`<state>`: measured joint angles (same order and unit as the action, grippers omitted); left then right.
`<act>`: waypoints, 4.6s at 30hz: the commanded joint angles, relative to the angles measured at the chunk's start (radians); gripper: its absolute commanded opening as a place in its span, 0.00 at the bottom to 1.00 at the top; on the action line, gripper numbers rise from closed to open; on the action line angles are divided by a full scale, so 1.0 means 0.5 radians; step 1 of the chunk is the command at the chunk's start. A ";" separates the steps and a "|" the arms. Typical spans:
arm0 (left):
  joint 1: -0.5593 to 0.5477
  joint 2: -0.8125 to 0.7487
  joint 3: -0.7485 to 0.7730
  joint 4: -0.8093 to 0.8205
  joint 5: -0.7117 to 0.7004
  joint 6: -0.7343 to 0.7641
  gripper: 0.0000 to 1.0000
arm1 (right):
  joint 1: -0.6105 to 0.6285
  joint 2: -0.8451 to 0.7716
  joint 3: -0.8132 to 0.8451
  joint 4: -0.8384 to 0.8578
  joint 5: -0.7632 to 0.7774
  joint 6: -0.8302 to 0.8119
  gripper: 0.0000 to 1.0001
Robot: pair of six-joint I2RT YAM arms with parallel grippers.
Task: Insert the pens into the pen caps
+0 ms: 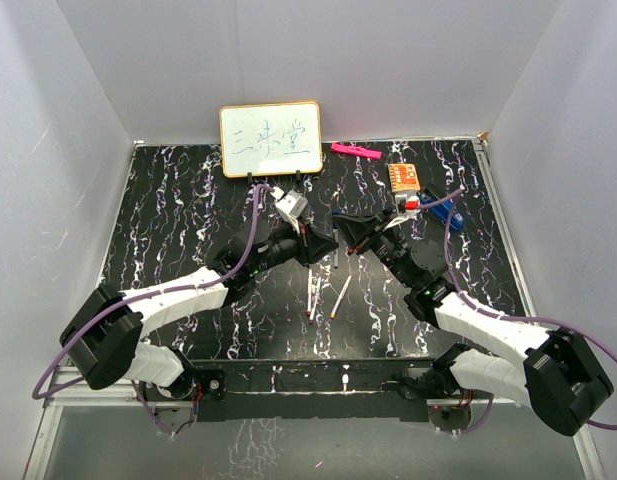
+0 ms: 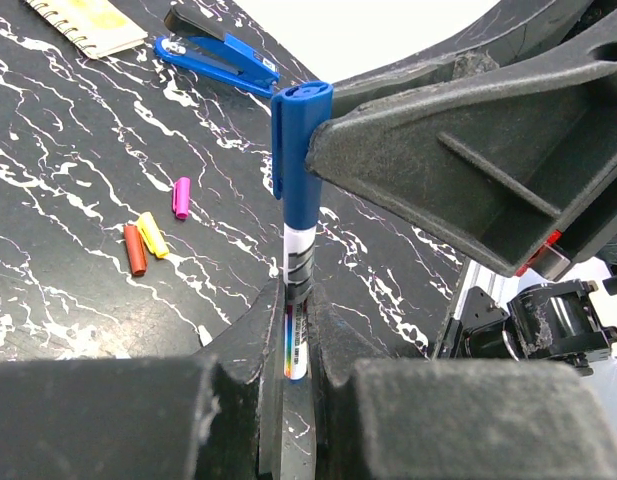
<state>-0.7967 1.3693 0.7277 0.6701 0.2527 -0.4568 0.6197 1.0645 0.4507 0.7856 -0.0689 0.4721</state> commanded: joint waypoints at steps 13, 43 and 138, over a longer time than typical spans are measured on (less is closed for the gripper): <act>0.176 -0.216 0.190 0.639 -0.061 -0.074 0.00 | 0.164 0.118 -0.063 -0.620 0.113 -0.085 0.00; 0.182 -0.417 0.114 -0.098 0.035 0.215 0.00 | 0.167 -0.411 0.431 -0.845 0.428 -0.253 0.92; 0.457 0.314 0.511 -1.260 -0.571 0.218 0.00 | 0.169 -0.121 0.901 -1.259 0.927 -0.221 0.98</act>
<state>-0.6228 1.4754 0.8833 0.1337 0.1143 -0.3775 0.7006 0.9829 0.8551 0.2718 0.2592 0.3237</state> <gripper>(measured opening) 0.054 0.976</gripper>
